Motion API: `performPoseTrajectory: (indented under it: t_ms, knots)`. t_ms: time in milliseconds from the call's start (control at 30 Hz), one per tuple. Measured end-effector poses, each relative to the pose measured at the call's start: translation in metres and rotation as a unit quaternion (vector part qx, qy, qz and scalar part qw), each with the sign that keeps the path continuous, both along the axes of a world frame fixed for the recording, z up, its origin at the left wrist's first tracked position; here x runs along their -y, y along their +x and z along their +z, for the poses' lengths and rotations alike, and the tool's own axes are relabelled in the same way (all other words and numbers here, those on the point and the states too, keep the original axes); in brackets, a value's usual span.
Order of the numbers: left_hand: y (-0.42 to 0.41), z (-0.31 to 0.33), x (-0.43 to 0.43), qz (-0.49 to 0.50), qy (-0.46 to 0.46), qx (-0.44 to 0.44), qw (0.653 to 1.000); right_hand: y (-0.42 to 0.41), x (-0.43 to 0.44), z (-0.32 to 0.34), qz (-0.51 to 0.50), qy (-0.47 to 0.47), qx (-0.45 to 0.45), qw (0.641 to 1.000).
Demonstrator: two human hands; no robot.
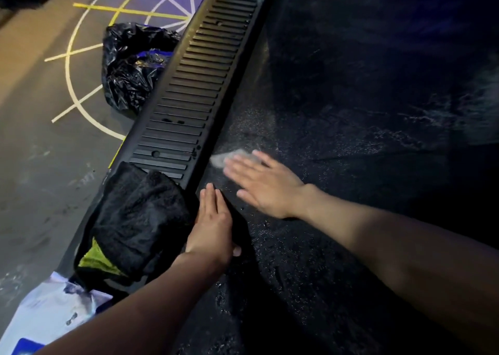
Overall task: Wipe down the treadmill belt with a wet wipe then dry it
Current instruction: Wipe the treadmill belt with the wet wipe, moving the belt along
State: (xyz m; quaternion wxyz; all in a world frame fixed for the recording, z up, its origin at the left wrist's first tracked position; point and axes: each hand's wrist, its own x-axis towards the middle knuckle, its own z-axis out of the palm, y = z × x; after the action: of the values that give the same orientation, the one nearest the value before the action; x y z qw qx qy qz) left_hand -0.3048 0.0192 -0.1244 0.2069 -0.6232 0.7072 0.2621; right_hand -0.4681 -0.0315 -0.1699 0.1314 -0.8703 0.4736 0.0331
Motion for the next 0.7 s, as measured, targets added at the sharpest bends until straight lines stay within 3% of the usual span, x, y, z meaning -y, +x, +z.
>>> performPoseTrajectory:
  t_ms: [67, 100, 200, 333, 367, 433, 500, 633, 700]
  knots:
    - [-0.003, -0.001, 0.002, -0.005, 0.007, 0.019, 1.000, -0.006, -0.014, 0.002, -0.108, 0.002, 0.005, 0.994]
    - [-0.004, 0.000, 0.002, -0.017, 0.005, 0.040, 0.999, -0.002, -0.031, -0.002, -0.105, 0.002, 0.021, 0.994]
    - [-0.011, 0.003, 0.003, -0.062, 0.003, 0.098, 0.993, -0.003, -0.079, -0.008, 0.017, -0.011, -0.010, 1.000]
    - [-0.027, 0.002, 0.004, -0.077, 0.007, 0.159, 0.984, -0.047, -0.073, 0.001, -0.192, 0.009, -0.030, 0.981]
    - [-0.031, 0.001, 0.005, -0.074, 0.006, 0.174, 0.982, -0.049, -0.080, 0.000, -0.190, 0.020, -0.018, 0.981]
    - [-0.040, 0.002, 0.007, -0.100, -0.001, 0.196, 0.976, -0.051, -0.106, -0.004, -0.096, 0.027, -0.008, 0.995]
    - [-0.049, 0.004, 0.008, -0.157, -0.004, 0.193, 0.969, -0.067, -0.117, -0.002, -0.061, 0.027, -0.013, 0.998]
    - [-0.063, 0.001, 0.014, -0.229, 0.020, 0.174, 0.958, -0.103, -0.114, 0.005, -0.247, 0.052, -0.037, 0.967]
    - [-0.074, 0.003, 0.012, -0.220, 0.060, 0.166, 0.959, -0.099, -0.138, -0.001, -0.199, 0.028, -0.032, 0.979]
